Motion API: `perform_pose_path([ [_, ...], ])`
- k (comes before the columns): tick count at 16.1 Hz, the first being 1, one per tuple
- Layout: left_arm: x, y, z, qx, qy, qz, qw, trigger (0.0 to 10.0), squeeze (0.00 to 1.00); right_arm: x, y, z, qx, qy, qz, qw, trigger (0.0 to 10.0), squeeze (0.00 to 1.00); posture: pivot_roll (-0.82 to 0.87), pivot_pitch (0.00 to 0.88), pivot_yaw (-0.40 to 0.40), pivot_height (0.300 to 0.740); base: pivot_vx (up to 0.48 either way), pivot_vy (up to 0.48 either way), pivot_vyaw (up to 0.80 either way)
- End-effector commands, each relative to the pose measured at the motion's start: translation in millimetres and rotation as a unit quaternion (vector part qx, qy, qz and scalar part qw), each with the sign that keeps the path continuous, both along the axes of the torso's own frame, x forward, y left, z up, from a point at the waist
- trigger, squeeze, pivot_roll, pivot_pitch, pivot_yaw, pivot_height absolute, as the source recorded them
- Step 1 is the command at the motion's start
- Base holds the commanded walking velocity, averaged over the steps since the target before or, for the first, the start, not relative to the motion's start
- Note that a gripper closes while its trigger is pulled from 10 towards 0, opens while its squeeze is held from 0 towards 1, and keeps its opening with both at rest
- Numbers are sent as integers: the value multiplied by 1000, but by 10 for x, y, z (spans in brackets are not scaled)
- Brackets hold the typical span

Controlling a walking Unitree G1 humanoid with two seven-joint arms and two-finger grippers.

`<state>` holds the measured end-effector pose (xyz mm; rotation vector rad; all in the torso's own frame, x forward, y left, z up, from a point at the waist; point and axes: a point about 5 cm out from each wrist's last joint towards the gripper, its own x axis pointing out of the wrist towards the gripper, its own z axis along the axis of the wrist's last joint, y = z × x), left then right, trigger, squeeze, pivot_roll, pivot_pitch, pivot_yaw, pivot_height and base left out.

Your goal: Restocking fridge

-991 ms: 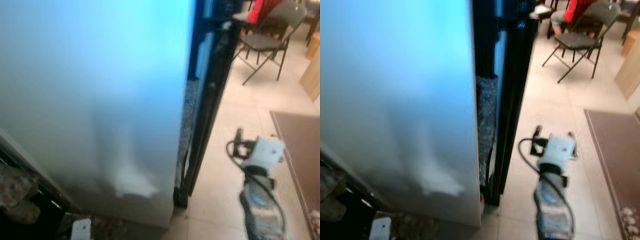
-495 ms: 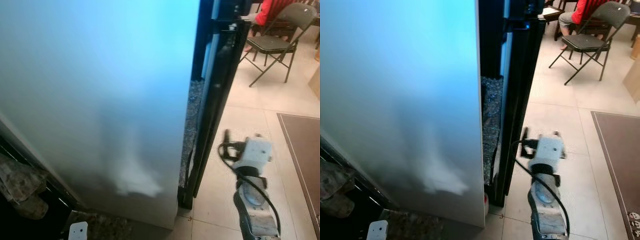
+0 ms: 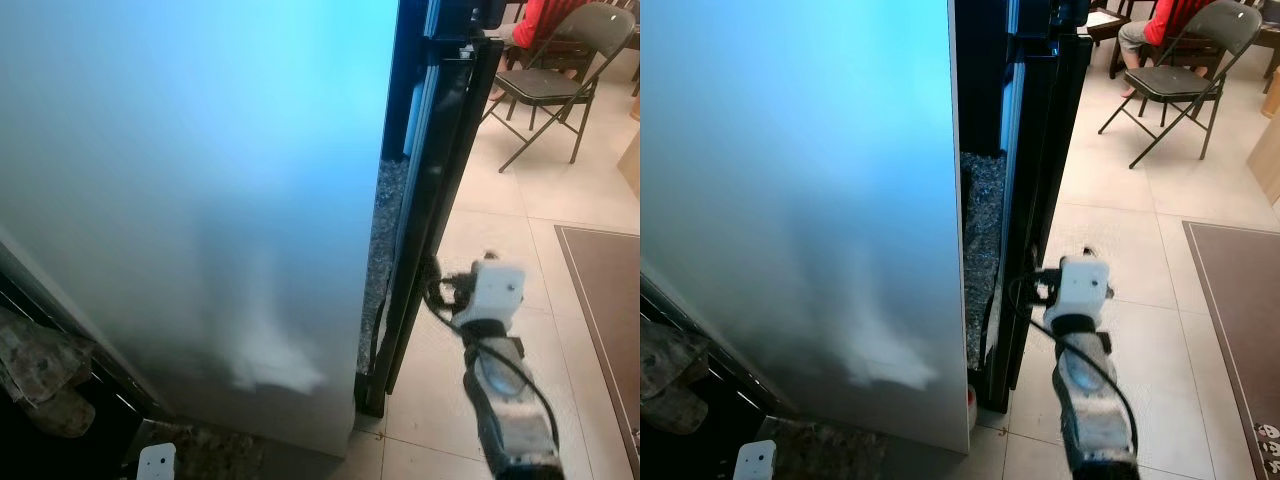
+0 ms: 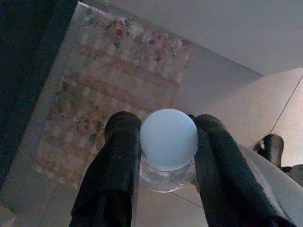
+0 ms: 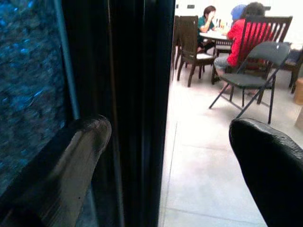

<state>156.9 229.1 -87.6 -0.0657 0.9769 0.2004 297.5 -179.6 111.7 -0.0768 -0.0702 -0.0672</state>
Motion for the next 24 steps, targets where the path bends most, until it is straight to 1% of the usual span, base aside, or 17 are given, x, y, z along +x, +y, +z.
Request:
perform_pose_path([
  [1, -36, 26, -11, 5, 11, -4, 1000, 10000, 0, 40, 5, 15, -3, 1, 7, 1000, 10000, 0, -166, 0, 69, 740, 0, 0, 0],
  [2, -35, 27, -10, 6, 11, -4, 1000, 10000, 0, 75, 17, 38, 0, -2, 15, 1000, 10000, 0, -168, 0, 71, 740, 0, 0, 0],
  [5, -28, 22, -9, 5, 9, -4, 1000, 10000, 0, 206, 92, 146, -11, -18, 45, 999, 10000, 0, -167, 0, 69, 740, 0, 0, 0],
  [11, -25, 13, -10, 4, 9, -4, 1000, 10000, 0, 347, 203, 241, -15, -28, 87, 996, 10000, 0, -160, 0, 66, 740, 0, 0, 0],
  [16, -21, 12, -8, 3, 9, -2, 1000, 10000, 0, 488, 265, 347, -19, -40, 98, 994, 10000, 0, -158, 0, 67, 740, 0, 0, 0],
  [21, -20, 5, -10, 3, 9, -1, 1000, 10000, 0, 560, 411, 393, -18, -49, 119, 992, 10000, 0, -151, 0, 65, 740, 0, 0, 0],
  [22, -21, 3, -11, 3, 8, -1, 1000, 10000, 0, 570, 415, 415, -22, -56, 115, 992, 10000, 0, -152, 0, 64, 740, 0, 0, 0],
  [24, -24, 0, -13, 2, 9, 0, 1000, 10000, 0, 560, 369, 432, -28, -66, 90, 993, 10000, 0, -154, 0, 63, 740, 0, 0, 0],
])
